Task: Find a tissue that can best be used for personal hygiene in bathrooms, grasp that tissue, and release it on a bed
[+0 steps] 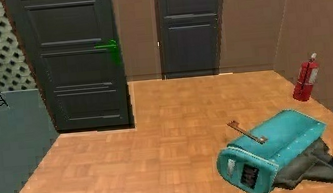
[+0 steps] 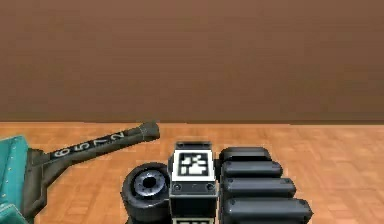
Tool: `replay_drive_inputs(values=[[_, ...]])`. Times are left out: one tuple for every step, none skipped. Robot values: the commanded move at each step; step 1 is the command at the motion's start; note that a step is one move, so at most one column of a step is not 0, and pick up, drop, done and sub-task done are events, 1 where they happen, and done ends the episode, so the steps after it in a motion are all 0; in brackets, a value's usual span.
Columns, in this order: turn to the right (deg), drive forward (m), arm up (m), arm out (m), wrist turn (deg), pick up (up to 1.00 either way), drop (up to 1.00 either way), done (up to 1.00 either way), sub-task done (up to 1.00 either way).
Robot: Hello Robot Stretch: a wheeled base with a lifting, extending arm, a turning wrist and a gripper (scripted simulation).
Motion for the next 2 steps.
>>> replay_drive_inputs(values=[[45.0, 0.00, 0.00, 0.00, 0.0, 0.00, 0.00, 0.00, 0.00], [45.0, 0.00, 0.00, 0.00, 0.0, 0.00, 0.00, 0.00, 0.00]])
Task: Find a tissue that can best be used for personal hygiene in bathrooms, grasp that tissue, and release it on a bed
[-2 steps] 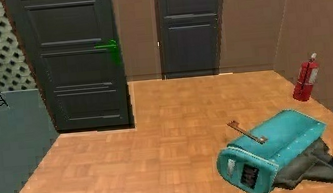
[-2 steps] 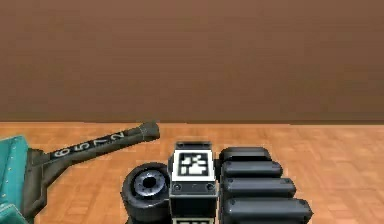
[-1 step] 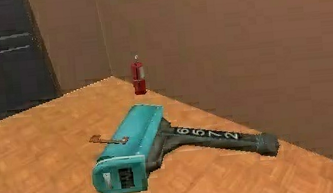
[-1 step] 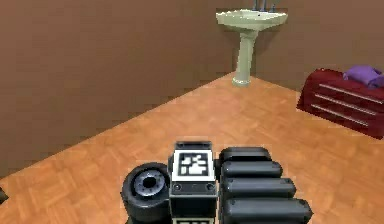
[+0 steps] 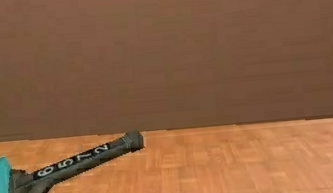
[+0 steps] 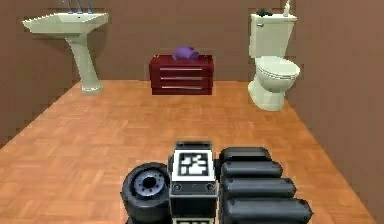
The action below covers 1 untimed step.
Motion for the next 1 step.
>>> replay_drive_inputs(values=[[45.0, 0.00, 0.00, 0.00, 0.0, 0.00, 0.00, 0.00, 0.00]])
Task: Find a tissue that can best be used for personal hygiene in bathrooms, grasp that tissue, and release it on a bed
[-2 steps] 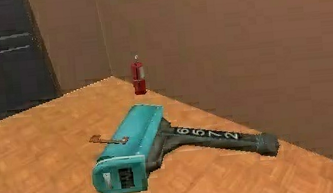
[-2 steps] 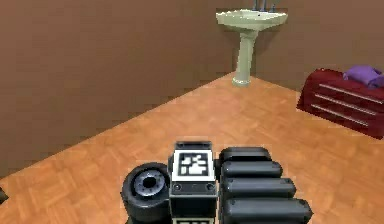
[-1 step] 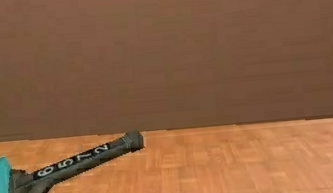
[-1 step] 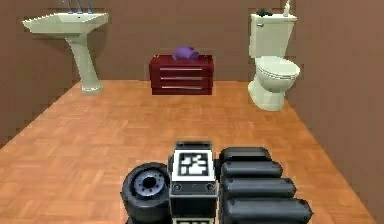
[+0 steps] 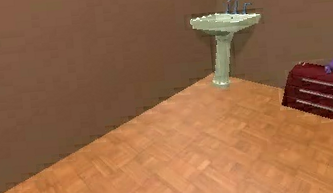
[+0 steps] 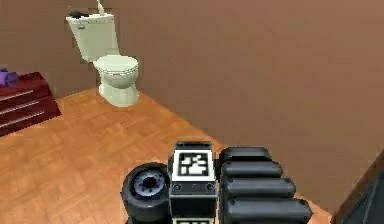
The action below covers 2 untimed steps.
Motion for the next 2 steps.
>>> replay_drive_inputs(values=[[27.0, 0.00, 0.00, 0.00, 0.0, 0.00, 0.00, 0.00, 0.00], [0.0, 0.05, 0.00, 0.00, 0.0, 0.00, 0.00, 0.00, 0.00]])
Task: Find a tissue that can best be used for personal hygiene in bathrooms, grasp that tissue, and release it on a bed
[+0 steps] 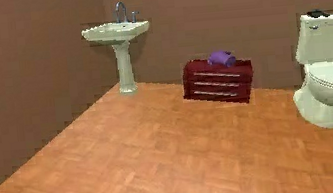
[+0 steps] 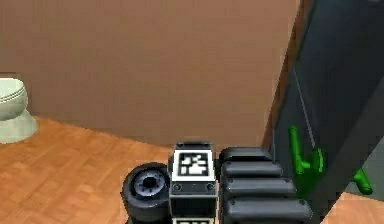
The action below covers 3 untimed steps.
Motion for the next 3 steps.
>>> replay_drive_inputs(values=[[-45.0, 0.00, 0.00, 0.00, 0.0, 0.00, 0.00, 0.00, 0.00], [-30.0, 0.00, 0.00, 0.00, 0.0, 0.00, 0.00, 0.00, 0.00], [0.0, 0.15, 0.00, 0.00, 0.0, 0.00, 0.00, 0.00, 0.00]])
